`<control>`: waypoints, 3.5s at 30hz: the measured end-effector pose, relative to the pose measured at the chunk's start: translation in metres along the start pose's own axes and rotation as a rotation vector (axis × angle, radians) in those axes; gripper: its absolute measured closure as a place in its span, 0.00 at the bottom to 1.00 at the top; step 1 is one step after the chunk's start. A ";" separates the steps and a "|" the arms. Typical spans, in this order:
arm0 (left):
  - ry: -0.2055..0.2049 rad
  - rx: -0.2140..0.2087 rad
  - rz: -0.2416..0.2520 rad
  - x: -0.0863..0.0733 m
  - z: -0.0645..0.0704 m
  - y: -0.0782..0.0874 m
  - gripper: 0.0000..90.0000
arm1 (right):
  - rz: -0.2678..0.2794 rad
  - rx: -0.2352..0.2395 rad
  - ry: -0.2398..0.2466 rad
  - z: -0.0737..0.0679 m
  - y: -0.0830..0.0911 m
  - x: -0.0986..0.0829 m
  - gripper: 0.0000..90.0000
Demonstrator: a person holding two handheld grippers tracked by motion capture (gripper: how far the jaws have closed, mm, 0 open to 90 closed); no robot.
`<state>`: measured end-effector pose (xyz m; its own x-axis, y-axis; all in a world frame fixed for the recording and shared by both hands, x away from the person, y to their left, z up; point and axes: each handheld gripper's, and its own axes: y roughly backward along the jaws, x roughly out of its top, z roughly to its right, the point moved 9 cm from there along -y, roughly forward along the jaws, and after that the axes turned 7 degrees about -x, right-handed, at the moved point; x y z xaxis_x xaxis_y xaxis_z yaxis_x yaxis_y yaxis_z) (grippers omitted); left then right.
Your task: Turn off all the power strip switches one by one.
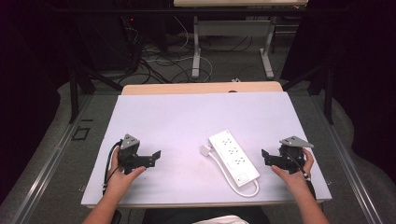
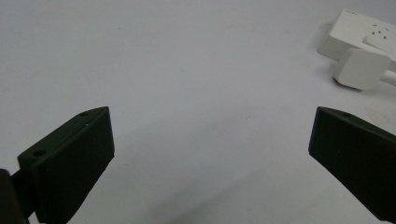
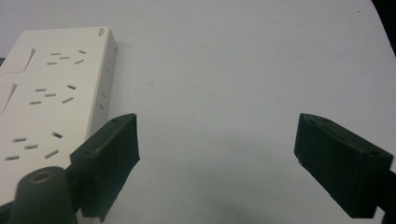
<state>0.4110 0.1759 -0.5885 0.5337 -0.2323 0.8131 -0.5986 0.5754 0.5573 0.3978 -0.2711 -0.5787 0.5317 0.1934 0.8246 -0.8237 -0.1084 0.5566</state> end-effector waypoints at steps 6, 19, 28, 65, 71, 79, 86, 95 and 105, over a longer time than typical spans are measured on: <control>-0.028 0.007 0.005 0.000 0.002 -0.002 0.00 | 0.005 0.043 0.036 -0.009 0.004 0.001 0.19; -0.003 0.019 0.005 -0.002 0.003 0.001 0.00 | 0.023 0.104 0.083 -0.036 0.012 0.009 0.21; -0.016 0.037 -0.003 -0.002 0.001 0.004 0.00 | 0.032 0.107 0.117 -0.043 0.015 0.012 0.34; -0.014 0.035 -0.017 -0.004 0.003 0.001 0.00 | -0.090 0.289 0.246 -0.098 0.033 0.001 0.71; -0.014 0.035 -0.017 -0.004 0.003 0.001 0.00 | -0.096 0.306 0.255 -0.101 0.034 -0.001 0.80; -0.016 0.039 -0.010 -0.004 0.003 0.000 0.00 | -0.134 0.343 0.282 -0.107 0.036 -0.005 0.94; -0.017 0.036 -0.021 -0.005 0.003 0.001 0.00 | -0.207 0.389 0.317 -0.113 0.039 -0.013 1.00; -0.017 0.039 -0.012 -0.005 0.003 0.001 0.00 | -0.240 0.388 0.326 -0.115 0.044 -0.023 1.00; -0.017 0.036 -0.028 -0.006 0.003 0.001 0.00 | -0.272 0.388 0.343 -0.119 0.041 -0.028 1.00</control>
<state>0.4059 0.1758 -0.5922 0.5407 -0.2618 0.7995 -0.6043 0.5402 0.5856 0.3258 -0.1652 -0.5911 0.5665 0.5619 0.6027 -0.4996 -0.3474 0.7935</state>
